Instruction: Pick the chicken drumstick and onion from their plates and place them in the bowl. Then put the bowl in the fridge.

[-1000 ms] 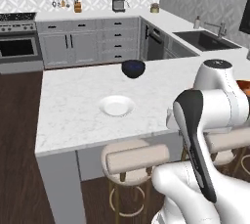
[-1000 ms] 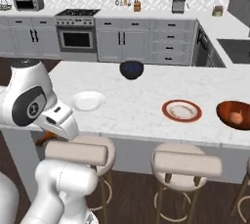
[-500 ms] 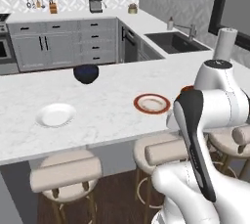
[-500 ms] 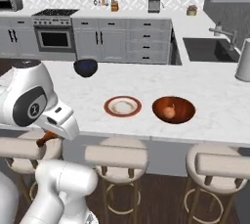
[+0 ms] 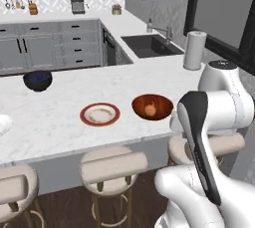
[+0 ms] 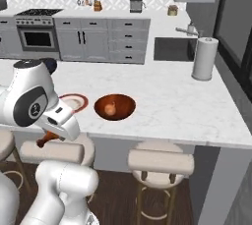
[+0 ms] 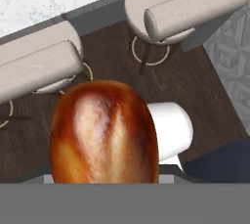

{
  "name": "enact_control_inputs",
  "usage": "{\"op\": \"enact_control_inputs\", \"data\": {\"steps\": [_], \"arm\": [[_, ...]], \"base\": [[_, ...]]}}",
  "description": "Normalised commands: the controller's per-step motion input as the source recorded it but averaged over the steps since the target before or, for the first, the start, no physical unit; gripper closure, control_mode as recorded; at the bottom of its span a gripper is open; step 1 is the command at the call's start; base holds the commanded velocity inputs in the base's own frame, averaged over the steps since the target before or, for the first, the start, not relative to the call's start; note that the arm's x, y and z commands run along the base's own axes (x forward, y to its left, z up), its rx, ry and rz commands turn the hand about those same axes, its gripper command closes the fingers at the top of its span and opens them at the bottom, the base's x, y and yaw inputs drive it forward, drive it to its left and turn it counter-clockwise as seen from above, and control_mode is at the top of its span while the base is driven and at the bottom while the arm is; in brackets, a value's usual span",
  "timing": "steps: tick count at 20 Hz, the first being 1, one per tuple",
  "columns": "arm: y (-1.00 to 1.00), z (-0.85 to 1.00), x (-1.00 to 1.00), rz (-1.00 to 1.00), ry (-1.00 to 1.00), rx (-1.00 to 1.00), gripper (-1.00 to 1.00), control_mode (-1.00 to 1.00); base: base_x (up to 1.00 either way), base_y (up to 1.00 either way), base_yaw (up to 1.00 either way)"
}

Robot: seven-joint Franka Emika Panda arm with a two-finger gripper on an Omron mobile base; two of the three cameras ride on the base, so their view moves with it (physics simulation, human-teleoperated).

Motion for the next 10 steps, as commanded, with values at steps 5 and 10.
{"op": "enact_control_inputs", "data": {"steps": [5, 10], "arm": [[0.0, 0.0, 0.0, 0.0, 0.0, 0.0, 1.0, 1.0], [0.0, 0.0, 0.0, 0.0, 0.0, 0.0, 1.0, 1.0]], "base": [[0.44, -0.76, 0.05], [0.43, -0.11, 0.01]]}}
